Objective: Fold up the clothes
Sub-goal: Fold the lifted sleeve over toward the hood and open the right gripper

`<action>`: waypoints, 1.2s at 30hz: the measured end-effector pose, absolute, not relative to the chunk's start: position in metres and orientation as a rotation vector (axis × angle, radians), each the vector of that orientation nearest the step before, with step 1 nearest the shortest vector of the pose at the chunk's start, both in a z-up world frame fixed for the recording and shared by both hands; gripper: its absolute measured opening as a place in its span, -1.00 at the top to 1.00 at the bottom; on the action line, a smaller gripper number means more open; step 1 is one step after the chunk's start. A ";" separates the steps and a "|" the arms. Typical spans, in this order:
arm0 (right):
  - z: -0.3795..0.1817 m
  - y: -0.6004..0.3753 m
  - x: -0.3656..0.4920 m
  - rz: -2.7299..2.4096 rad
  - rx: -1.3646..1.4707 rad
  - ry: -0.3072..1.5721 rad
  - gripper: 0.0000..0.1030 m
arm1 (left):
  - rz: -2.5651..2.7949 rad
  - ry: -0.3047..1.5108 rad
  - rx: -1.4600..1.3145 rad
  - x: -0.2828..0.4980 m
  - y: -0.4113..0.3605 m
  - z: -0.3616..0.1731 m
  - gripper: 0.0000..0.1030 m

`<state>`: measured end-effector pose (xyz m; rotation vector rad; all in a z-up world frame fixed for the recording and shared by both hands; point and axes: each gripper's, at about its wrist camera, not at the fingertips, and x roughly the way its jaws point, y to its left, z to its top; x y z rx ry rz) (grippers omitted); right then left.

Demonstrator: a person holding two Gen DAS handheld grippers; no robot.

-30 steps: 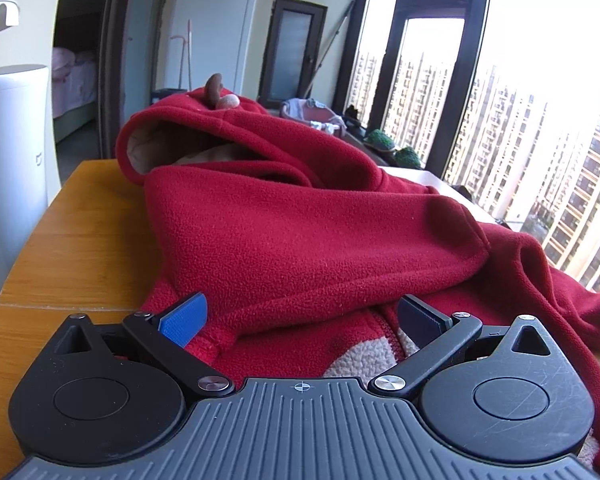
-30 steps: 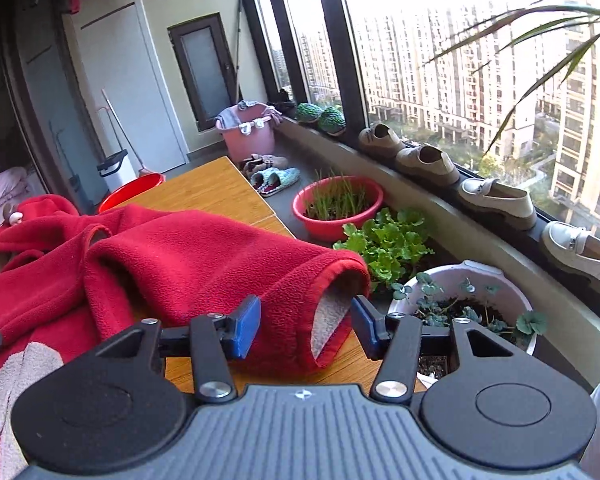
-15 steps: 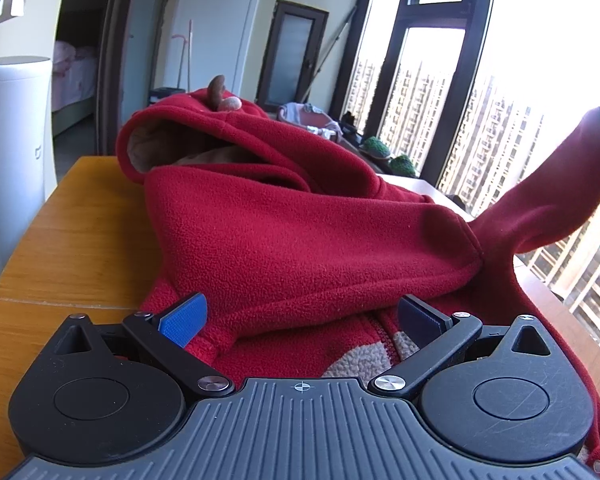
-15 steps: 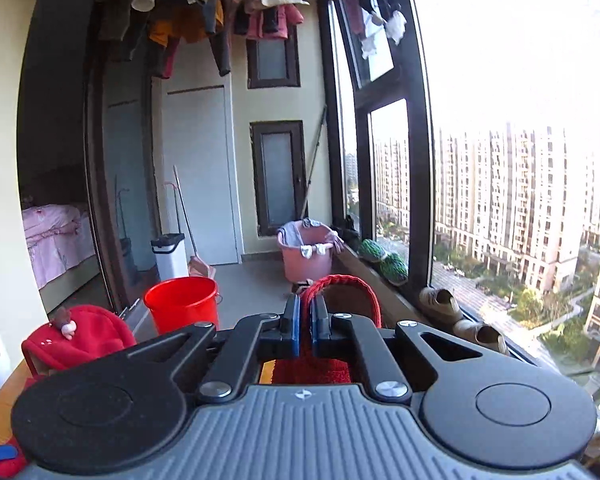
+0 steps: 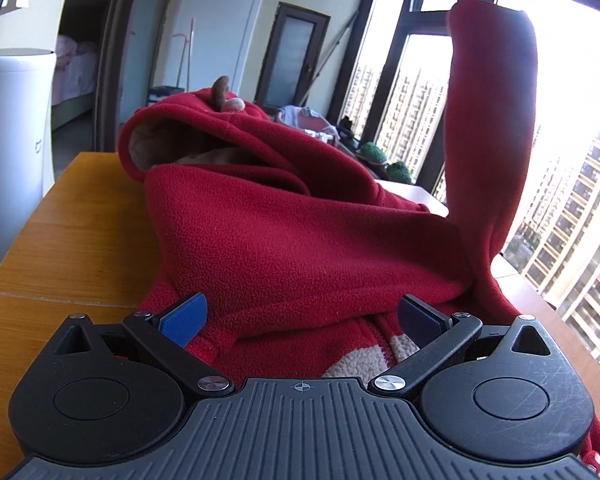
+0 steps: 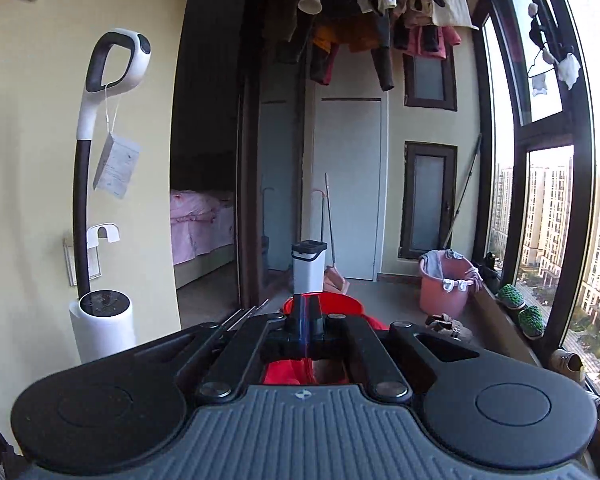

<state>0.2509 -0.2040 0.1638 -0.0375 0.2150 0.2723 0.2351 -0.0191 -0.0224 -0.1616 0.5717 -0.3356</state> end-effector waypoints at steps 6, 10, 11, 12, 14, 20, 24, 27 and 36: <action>0.162 -0.155 0.261 0.388 -0.085 0.251 0.99 | -0.343 0.562 -0.186 0.234 -0.015 -0.023 -1.00; 0.146 -0.153 0.262 0.393 -0.170 0.294 0.91 | -0.344 0.563 -0.190 0.235 -0.015 -0.022 -1.00; 0.139 -0.152 0.262 0.383 -0.220 0.307 0.70 | -0.344 0.564 -0.189 0.235 -0.016 -0.023 -1.00; 0.129 -0.151 0.264 0.379 -0.260 0.327 0.54 | -0.344 0.564 -0.188 0.236 -0.016 -0.023 -1.00; 0.104 -0.149 0.272 0.396 -0.302 0.393 0.17 | -0.343 0.564 -0.187 0.236 -0.017 -0.022 -1.00; 0.045 -0.140 0.314 0.426 -0.266 0.567 0.05 | -0.343 0.565 -0.188 0.234 -0.017 -0.022 -1.00; 0.014 -0.125 0.338 0.405 -0.358 0.613 -0.21 | -0.345 0.564 -0.192 0.234 -0.017 -0.022 -1.00; 0.000 -0.122 0.344 0.394 -0.408 0.613 -0.11 | -0.350 0.560 -0.201 0.234 -0.016 -0.022 -1.00; 0.067 -0.147 0.307 0.404 -0.266 0.465 0.87 | -0.471 0.500 -0.299 0.226 -0.004 -0.021 -1.00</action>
